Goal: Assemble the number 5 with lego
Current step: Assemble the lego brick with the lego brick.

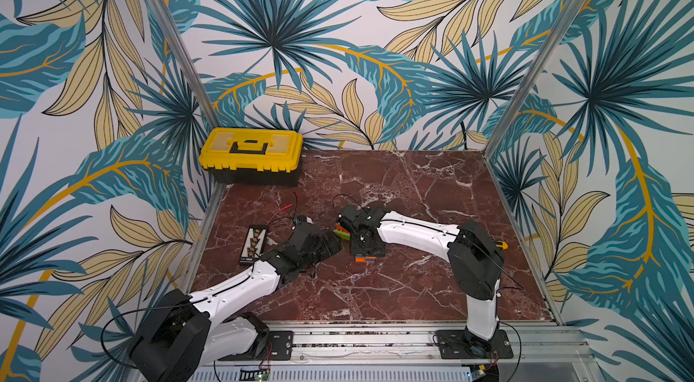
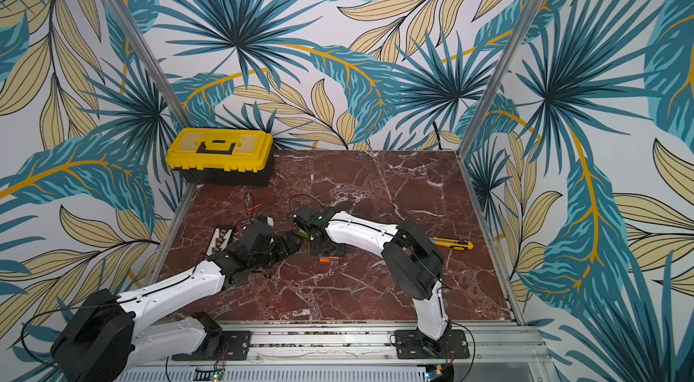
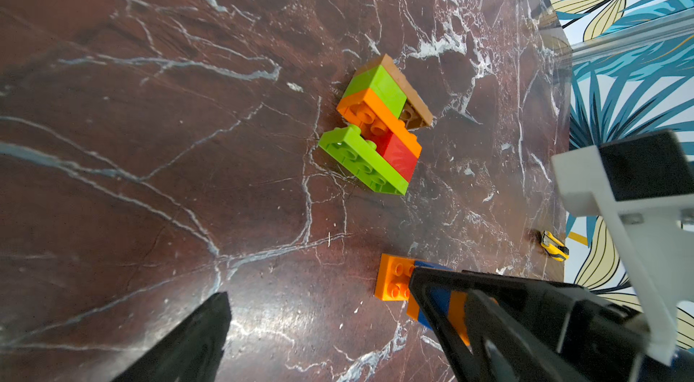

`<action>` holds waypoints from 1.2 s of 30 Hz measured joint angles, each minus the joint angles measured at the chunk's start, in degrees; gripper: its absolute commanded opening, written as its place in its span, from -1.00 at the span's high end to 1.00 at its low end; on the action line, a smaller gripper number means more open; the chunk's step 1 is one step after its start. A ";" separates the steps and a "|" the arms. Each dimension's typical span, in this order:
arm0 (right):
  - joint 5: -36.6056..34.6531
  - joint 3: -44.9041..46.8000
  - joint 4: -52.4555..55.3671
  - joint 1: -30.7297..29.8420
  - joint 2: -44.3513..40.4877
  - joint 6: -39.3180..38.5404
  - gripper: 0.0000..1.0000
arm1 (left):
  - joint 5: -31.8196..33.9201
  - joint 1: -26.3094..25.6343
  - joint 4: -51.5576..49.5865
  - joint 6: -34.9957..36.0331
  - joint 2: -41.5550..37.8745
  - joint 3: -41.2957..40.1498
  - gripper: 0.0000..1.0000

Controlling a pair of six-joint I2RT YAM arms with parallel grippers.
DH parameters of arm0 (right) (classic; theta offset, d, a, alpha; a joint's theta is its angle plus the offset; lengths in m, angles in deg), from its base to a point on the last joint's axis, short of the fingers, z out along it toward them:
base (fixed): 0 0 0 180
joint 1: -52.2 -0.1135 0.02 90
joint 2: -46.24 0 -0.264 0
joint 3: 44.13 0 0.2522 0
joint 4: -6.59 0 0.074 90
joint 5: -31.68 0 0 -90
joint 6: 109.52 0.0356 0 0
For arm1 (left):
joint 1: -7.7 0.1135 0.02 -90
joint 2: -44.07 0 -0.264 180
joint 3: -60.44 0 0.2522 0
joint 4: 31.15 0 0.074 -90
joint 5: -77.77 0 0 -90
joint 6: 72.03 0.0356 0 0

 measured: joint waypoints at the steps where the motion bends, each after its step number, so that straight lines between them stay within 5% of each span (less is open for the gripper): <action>1: -0.04 0.00 0.02 -0.02 0.00 0.13 -0.29 | 0.00 0.00 -0.02 0.00 0.00 0.00 -1.00; 36: -0.90 0.00 0.07 -0.37 0.26 0.35 -0.28 | -0.04 0.00 -0.48 0.02 -0.02 0.00 -1.00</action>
